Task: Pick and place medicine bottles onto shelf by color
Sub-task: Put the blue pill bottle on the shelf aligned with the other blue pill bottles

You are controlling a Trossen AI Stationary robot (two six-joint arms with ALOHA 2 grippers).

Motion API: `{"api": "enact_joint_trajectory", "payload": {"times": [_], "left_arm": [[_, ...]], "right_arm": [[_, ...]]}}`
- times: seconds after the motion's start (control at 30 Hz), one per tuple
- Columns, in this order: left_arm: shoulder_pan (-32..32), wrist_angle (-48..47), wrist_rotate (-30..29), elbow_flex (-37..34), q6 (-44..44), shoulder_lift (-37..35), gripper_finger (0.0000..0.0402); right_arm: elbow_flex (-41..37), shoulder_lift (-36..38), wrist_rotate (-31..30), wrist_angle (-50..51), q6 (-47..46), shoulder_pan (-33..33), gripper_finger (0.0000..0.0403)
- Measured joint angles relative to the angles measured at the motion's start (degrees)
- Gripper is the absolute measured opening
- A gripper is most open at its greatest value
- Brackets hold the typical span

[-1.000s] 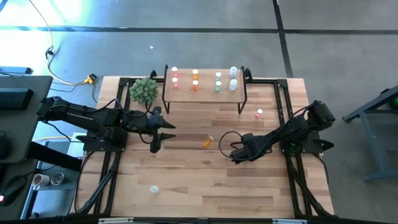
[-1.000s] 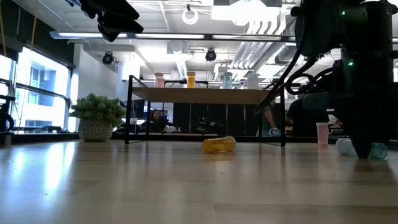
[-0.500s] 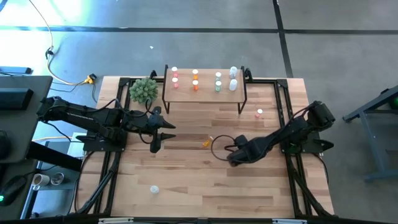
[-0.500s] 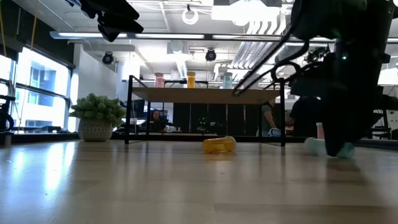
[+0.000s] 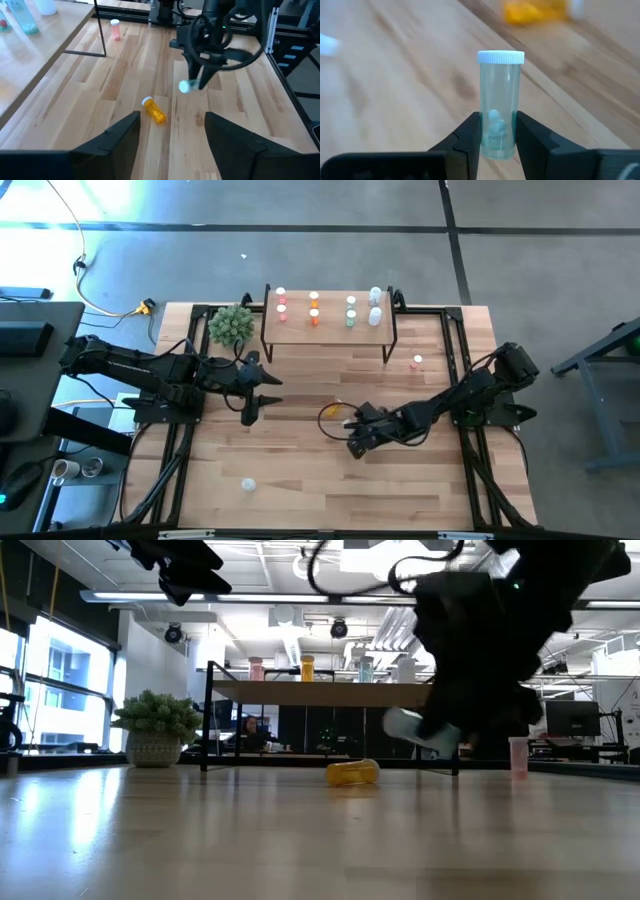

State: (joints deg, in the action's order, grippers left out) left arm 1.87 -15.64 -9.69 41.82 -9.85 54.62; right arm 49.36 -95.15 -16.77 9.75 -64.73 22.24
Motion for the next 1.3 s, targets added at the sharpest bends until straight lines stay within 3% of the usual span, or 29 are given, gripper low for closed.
{"api": "enact_joint_trajectory", "payload": {"times": [0.3, 0.77, 0.93, 1.3], "left_arm": [[0.0, 4.0, 0.3, 0.0, 0.0, 0.0, 0.0262], [0.0, 8.2, 0.8, 0.0, 2.5, 0.0, 0.0264], [0.0, 11.1, 5.0, 0.0, 2.6, 0.8, 0.0264], [0.0, 19.9, 9.0, 0.0, 4.4, 6.4, 0.0264]], "right_arm": [[0.0, 0.0, -4.3, -19.9, 18.4, -0.1, 0.0095], [0.0, 0.1, -4.9, -42.0, 40.6, -0.1, 0.0095], [0.1, 0.1, -4.8, -49.6, 48.9, -0.4, 0.0095], [0.1, 0.1, -4.3, -59.2, 57.5, -1.5, 0.0094]]}}
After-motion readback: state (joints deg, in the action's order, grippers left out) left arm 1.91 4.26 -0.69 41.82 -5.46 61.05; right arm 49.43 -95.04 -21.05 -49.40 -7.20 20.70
